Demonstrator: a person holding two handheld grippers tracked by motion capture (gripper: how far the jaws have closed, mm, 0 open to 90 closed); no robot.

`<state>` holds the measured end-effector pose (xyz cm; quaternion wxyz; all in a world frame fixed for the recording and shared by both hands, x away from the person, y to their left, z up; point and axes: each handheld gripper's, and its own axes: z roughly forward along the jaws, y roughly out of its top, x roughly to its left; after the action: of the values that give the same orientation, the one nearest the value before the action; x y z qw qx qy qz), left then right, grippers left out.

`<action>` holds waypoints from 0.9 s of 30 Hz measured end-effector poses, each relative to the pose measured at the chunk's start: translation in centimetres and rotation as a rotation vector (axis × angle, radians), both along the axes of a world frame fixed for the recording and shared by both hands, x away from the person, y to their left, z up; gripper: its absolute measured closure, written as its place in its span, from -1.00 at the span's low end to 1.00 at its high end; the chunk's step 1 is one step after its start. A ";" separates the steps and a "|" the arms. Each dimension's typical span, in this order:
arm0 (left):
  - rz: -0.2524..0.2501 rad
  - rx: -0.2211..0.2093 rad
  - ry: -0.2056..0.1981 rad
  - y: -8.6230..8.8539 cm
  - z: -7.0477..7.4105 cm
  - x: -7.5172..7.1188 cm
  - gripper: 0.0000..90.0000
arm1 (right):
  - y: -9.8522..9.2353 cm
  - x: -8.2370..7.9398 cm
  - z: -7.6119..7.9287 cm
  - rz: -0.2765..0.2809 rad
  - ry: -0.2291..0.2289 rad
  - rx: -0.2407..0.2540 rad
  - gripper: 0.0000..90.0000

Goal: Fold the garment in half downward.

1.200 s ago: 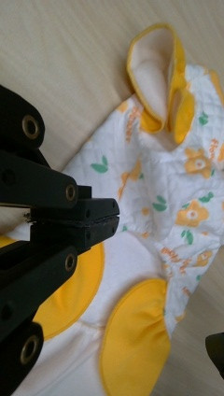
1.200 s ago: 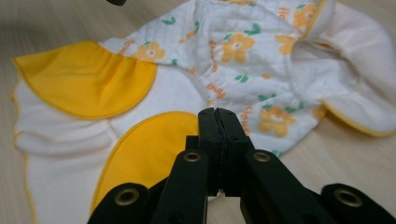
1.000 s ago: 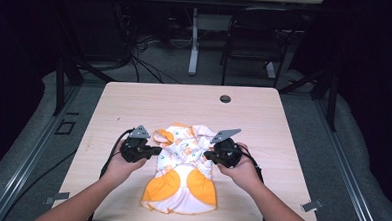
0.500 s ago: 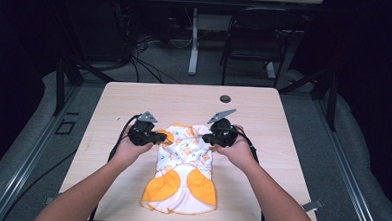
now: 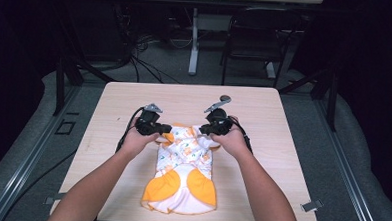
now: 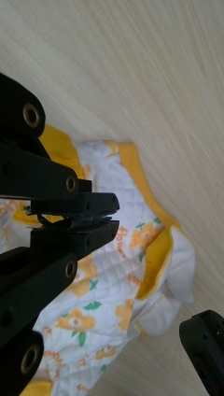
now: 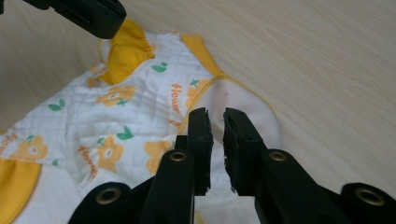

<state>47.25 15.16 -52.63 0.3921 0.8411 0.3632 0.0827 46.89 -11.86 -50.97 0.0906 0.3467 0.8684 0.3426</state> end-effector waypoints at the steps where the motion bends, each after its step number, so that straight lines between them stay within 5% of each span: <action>1: 0.002 -0.006 -0.001 0.0 0.0 0.2 0.89 | 0.0 0.4 -0.3 -0.019 0.003 0.010 0.78; 15: 0.035 0.006 0.016 0.0 -1.9 2.5 0.75 | -0.8 2.5 -2.8 -0.086 0.024 0.014 0.61; 27: 0.072 0.037 0.040 -0.1 -3.9 3.0 0.43 | 0.2 3.2 -4.6 -0.129 0.044 -0.010 0.41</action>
<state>50.27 15.06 -56.57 0.3658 0.8362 0.3993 0.0866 50.06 -11.69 -55.52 0.0952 0.4092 0.8476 0.3241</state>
